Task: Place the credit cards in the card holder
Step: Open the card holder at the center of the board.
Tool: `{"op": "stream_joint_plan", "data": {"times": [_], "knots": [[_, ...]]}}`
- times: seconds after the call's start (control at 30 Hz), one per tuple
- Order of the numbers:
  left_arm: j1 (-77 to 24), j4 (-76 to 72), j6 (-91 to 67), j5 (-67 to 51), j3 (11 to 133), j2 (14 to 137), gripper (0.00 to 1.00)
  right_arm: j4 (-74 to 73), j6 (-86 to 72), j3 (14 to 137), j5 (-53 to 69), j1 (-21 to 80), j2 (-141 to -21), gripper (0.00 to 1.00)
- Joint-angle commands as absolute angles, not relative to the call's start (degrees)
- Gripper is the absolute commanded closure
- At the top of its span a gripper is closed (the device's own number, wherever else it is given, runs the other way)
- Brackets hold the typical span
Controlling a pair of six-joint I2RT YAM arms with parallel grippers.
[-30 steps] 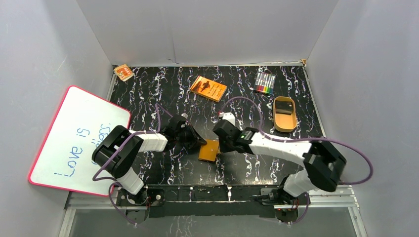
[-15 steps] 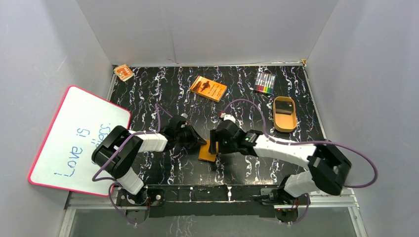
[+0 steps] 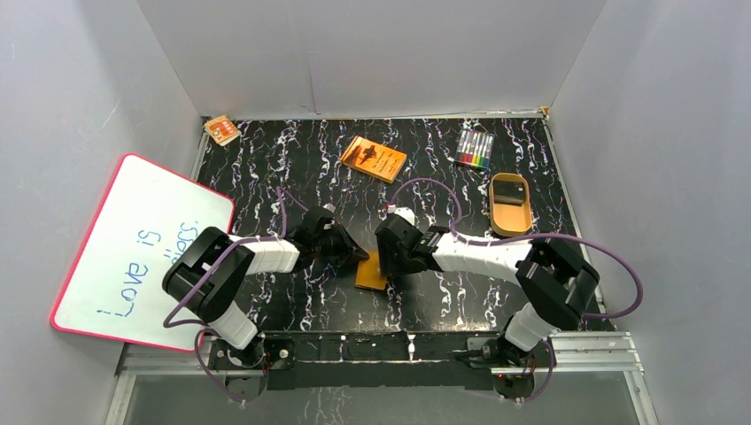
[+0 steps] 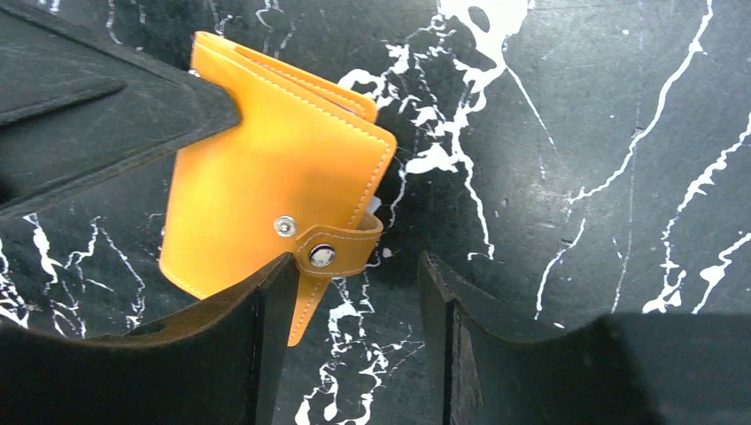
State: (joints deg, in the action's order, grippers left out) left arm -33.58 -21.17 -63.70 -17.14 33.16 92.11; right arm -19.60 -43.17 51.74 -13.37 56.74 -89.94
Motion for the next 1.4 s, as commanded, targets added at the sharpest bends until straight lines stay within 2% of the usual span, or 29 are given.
{"op": "stream_joint_plan", "data": {"times": [0.0,0.27,0.4,0.47,0.53,0.67,0.77,0.83,0.87,0.97,1.37], "knots": [[-33.49,-12.81,-61.56,-12.67,30.76,92.50,1.00,-19.48,-43.91,49.92,-14.54,55.58,-87.34,0.46],[-33.49,-13.01,-61.58,-13.02,29.85,91.57,1.00,-18.46,-43.31,47.77,-13.62,53.93,-86.08,0.78],[-33.49,-13.41,-61.51,-14.06,29.36,91.03,1.00,-15.91,-41.89,45.81,-13.00,53.49,-83.50,1.00],[-33.49,-13.86,-60.87,-15.31,29.38,90.49,1.00,-13.18,-39.48,44.70,-11.35,53.28,-81.55,1.00],[-33.49,-13.48,-60.19,-15.87,29.36,88.92,0.91,-11.93,-36.37,44.75,-9.59,53.16,-80.05,1.00],[-33.49,-11.06,-58.02,-16.45,29.27,83.67,0.57,-11.34,-31.17,45.01,-7.45,53.16,-77.23,1.00],[-33.58,-9.04,-55.88,-16.63,29.54,79.55,0.41,-9.44,-27.54,44.48,-3.97,53.03,-75.67,1.00],[-33.78,-8.77,-55.51,-16.42,28.94,76.65,0.21,-7.48,-26.79,43.12,-2.85,53.07,-74.51,1.00],[-33.89,-8.78,-55.56,-16.23,28.48,75.29,0.16,-6.46,-26.60,42.43,-2.49,53.03,-73.89,1.00],[-34.24,-8.85,-55.17,-15.55,27.14,71.85,0.10,-3.97,-26.36,40.97,-1.00,52.89,-72.49,1.00],[-35.10,-8.54,-53.18,-16.75,29.15,73.24,0.10,0.10,-26.32,39.37,3.81,52.87,-71.53,1.00]]}}
